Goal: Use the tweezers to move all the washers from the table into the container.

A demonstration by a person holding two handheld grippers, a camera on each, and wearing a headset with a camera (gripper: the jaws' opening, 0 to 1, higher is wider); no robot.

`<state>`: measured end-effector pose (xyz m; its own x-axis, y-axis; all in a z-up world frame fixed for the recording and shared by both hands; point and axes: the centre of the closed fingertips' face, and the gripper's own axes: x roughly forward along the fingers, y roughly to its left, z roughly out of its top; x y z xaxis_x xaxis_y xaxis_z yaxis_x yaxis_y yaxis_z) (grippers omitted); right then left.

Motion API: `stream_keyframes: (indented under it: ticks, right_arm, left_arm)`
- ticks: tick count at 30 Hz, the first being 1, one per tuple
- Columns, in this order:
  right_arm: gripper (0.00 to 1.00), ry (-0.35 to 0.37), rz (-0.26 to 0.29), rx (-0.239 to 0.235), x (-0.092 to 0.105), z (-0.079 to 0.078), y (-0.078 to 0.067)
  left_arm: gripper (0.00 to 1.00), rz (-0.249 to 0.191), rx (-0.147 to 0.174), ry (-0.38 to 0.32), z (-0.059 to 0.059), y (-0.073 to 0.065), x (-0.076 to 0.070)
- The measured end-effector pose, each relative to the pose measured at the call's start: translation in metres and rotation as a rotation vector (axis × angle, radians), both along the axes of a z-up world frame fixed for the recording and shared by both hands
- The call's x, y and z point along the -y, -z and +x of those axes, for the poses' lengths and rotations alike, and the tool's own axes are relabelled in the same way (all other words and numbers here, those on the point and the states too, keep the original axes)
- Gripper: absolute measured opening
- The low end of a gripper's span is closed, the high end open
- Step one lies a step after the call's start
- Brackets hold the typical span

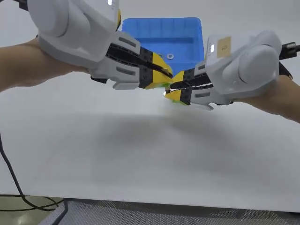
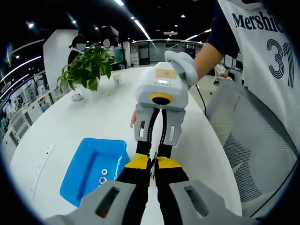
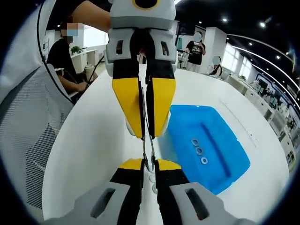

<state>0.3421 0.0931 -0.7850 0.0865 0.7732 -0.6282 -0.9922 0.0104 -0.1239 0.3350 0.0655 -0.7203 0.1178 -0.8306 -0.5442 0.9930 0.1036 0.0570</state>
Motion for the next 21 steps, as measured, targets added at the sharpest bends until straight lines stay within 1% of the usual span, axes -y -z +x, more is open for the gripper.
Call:
stream_keyframes:
  ticks: [4, 7, 8, 10, 14, 15, 17, 18, 19, 21]
  right_arm:
    - [0.10, 0.002, 0.005, -0.011, -0.0007, 0.0000, 0.0001]
    - [0.10, -0.006, -0.001, -0.005, -0.0016, -0.0004, 0.0012]
    - [0.10, -0.005, -0.001, -0.014, -0.0019, -0.0013, 0.0018]
    - [0.10, -0.005, -0.001, -0.012, -0.0021, -0.0007, 0.0024]
    - [0.10, -0.004, 0.001, -0.013, -0.0023, 0.0006, 0.0024]
    - [0.10, -0.002, 0.003, -0.022, -0.0022, 0.0007, 0.0026]
    - [0.10, -0.003, 0.000, -0.013, -0.0016, 0.0020, 0.0029]
    - [0.10, -0.002, -0.001, -0.013, -0.0015, 0.0024, 0.0028]
    - [0.10, -0.001, 0.001, -0.021, -0.0014, 0.0022, 0.0028]
    - [0.10, -0.001, -0.003, -0.021, -0.0006, 0.0027, 0.0039]
  left_arm:
    - [0.07, 0.000, -0.005, 0.000, -0.0006, -0.0004, 0.0011]
    - [0.07, -0.001, -0.009, -0.002, -0.0011, 0.0001, 0.0009]
    - [0.07, -0.001, -0.014, -0.001, -0.0017, 0.0003, 0.0007]
    - [0.07, 0.004, -0.012, 0.000, -0.0017, 0.0008, 0.0000]
    - [0.07, 0.004, -0.011, -0.003, 0.0002, 0.0015, -0.0008]
    - [0.07, 0.003, -0.015, -0.005, 0.0004, 0.0014, -0.0006]
    - [0.07, 0.006, -0.008, -0.008, 0.0019, 0.0016, -0.0009]
    - [0.07, 0.003, -0.016, -0.009, 0.0017, 0.0015, -0.0007]
    - [0.07, 0.001, -0.017, -0.012, 0.0022, 0.0014, -0.0005]
    - [0.07, 0.004, -0.018, -0.011, 0.0024, 0.0021, -0.0006]
